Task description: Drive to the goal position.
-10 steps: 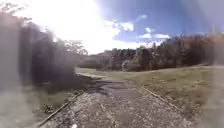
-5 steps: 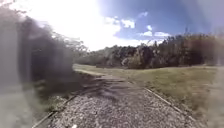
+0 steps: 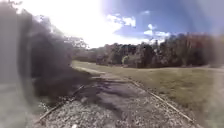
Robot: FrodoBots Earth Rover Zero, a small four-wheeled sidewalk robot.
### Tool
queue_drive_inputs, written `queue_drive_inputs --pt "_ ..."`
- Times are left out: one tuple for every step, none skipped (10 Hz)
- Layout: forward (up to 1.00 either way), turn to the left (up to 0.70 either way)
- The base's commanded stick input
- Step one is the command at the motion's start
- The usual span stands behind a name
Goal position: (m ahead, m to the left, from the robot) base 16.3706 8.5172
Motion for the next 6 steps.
queue_drive_inputs --pt "1.00 0.20" --pt "1.00 0.00" --pt "1.00 0.00" --pt "1.00 0.00" --pt "1.00 0.00" --pt "1.00 0.00"
